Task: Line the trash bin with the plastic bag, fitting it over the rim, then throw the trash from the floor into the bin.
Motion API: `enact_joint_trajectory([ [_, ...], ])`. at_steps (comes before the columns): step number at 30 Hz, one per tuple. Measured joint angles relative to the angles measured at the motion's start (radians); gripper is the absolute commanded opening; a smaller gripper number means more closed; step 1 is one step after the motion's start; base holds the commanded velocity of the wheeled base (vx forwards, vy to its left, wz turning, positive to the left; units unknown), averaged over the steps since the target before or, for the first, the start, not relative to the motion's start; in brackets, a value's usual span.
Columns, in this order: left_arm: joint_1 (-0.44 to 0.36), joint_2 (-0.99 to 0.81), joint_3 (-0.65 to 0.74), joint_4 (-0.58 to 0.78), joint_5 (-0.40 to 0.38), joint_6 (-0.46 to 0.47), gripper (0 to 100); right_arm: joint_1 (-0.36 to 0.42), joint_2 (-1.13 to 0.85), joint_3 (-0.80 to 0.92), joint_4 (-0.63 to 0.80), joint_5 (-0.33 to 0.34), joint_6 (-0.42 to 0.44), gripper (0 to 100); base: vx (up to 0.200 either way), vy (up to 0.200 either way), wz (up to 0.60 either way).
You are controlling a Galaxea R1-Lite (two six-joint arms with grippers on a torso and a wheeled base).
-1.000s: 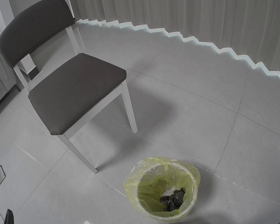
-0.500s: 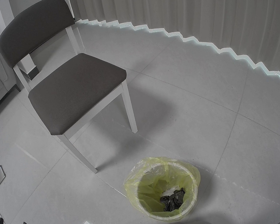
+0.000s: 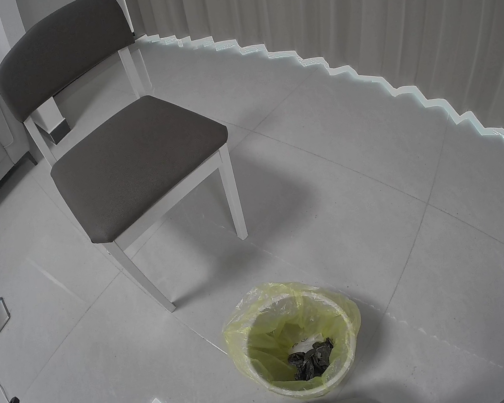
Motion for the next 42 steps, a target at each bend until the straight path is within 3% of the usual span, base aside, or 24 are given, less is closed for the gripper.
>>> enact_joint_trajectory([
  [7,-0.105,0.003,0.000,0.003,-0.016,0.004,100,0.000,0.000,0.000,0.000,-0.006,0.010,100,0.000,0.000,0.00],
  [11,-0.112,0.004,0.000,-0.001,0.009,-0.008,100,0.000,0.000,0.000,-0.002,-0.008,0.012,100,0.000,0.000,0.00],
  [17,-0.111,0.001,0.000,-0.003,0.052,-0.013,100,0.000,0.001,0.000,-0.005,-0.023,0.013,100,0.000,0.000,0.00],
  [24,-0.038,-0.036,0.000,-0.003,0.045,-0.019,100,0.000,0.001,0.000,-0.006,-0.024,0.012,100,0.000,0.000,0.00],
  [42,-0.043,-0.067,0.000,-0.007,0.045,-0.023,100,0.000,0.001,0.000,-0.003,-0.016,0.001,100,0.000,0.000,0.00],
])
